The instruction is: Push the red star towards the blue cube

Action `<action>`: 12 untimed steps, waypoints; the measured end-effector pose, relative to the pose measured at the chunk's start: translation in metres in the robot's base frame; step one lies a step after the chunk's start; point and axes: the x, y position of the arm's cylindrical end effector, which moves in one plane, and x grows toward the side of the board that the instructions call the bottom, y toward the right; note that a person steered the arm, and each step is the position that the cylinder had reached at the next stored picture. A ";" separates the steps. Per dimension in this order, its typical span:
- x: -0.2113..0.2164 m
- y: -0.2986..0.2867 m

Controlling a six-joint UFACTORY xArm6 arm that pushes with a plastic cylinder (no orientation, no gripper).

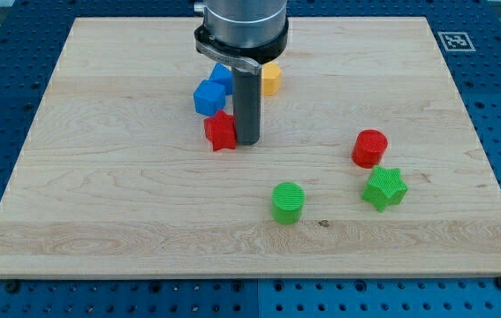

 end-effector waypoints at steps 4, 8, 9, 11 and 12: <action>0.045 0.013; 0.052 0.015; 0.052 -0.005; 0.010 -0.014; -0.011 -0.014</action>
